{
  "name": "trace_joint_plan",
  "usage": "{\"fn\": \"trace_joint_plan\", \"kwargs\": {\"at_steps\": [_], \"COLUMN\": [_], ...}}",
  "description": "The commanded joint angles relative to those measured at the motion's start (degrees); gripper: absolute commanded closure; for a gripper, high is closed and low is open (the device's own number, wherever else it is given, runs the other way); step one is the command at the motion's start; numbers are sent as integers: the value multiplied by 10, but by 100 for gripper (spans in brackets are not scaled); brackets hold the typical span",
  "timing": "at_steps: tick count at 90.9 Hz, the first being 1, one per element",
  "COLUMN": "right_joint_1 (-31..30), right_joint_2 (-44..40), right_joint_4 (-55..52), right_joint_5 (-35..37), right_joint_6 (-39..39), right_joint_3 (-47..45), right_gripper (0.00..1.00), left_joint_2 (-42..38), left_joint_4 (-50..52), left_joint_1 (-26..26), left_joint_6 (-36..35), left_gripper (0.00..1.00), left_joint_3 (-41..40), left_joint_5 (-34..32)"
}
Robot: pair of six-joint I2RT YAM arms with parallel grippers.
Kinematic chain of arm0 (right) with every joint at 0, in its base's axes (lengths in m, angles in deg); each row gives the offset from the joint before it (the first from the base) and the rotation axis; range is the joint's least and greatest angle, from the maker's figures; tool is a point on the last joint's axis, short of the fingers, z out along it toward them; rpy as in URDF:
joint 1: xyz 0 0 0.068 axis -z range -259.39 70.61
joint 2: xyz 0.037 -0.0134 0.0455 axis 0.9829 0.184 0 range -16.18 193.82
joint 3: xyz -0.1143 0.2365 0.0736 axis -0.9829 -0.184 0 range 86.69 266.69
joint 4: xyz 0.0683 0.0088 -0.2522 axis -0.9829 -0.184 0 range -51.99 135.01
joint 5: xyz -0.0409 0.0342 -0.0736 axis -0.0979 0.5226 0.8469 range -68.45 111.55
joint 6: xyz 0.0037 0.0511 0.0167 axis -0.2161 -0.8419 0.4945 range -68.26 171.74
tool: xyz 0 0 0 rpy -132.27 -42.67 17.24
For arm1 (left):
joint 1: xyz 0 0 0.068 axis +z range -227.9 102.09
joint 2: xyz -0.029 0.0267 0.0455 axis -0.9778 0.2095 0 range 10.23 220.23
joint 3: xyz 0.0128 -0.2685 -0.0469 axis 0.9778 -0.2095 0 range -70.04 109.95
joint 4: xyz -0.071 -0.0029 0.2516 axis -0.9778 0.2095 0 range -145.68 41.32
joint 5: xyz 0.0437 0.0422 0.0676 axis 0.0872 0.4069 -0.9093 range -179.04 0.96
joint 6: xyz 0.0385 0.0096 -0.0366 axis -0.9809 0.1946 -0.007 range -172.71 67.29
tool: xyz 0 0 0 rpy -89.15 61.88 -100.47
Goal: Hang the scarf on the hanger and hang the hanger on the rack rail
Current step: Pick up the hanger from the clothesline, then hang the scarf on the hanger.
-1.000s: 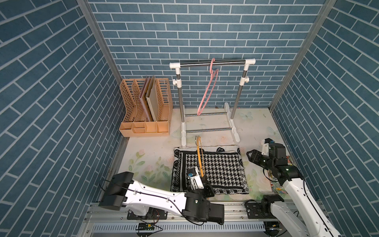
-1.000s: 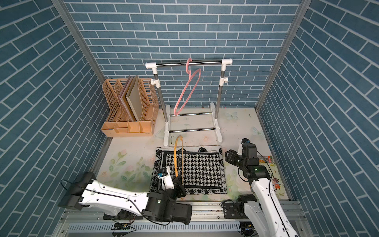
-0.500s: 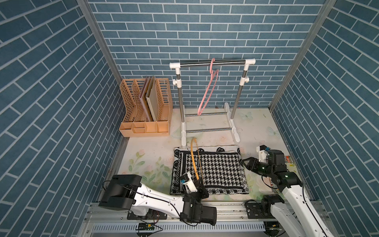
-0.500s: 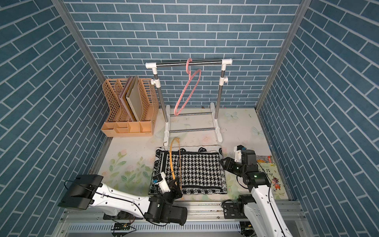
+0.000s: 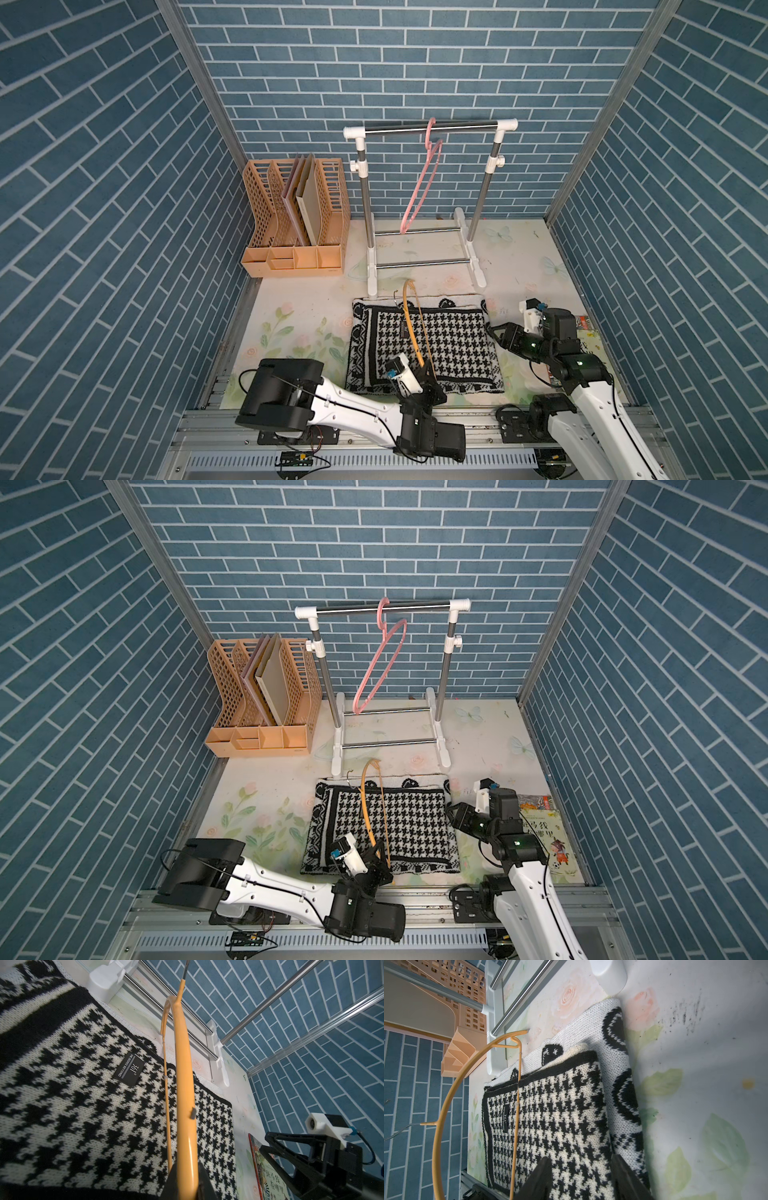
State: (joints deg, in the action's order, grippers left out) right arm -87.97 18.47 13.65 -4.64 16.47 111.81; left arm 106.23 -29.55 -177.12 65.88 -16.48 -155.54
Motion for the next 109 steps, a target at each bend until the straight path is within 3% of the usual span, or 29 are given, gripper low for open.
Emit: {"fn": "trace_joint_plan", "kwargs": {"at_steps": [1, 19, 31, 45, 70, 93, 109], "right_joint_1": [-3, -3, -5, -9, -13, -14, -21], "right_joint_2": [-8, -24, -34, -31, 2, 38, 78], "right_joint_4": [17, 43, 53, 90, 94, 49, 64], "right_joint_5": [-23, -68, -92, -114, -82, -34, -43], "right_joint_6": [-23, -46, -51, -73, -79, -43, -29], "right_joint_3": [-24, -74, -96, -125, -132, -61, -57], "right_gripper": [52, 55, 48, 48, 49, 45, 47], "left_joint_2": [22, 57, 70, 70, 55, 50, 46], "left_joint_4": [120, 187, 218, 215, 179, 179, 179], "left_joint_1": [-267, -305, -325, -330, -333, -336, -336], "left_joint_6": [167, 299, 378, 380, 380, 380, 380], "left_gripper": [100, 100, 100, 100, 100, 100, 100], "left_joint_3": [34, 43, 39, 37, 1, -5, -9], "left_joint_5": [-27, -26, -16, -13, -19, -17, -17]}}
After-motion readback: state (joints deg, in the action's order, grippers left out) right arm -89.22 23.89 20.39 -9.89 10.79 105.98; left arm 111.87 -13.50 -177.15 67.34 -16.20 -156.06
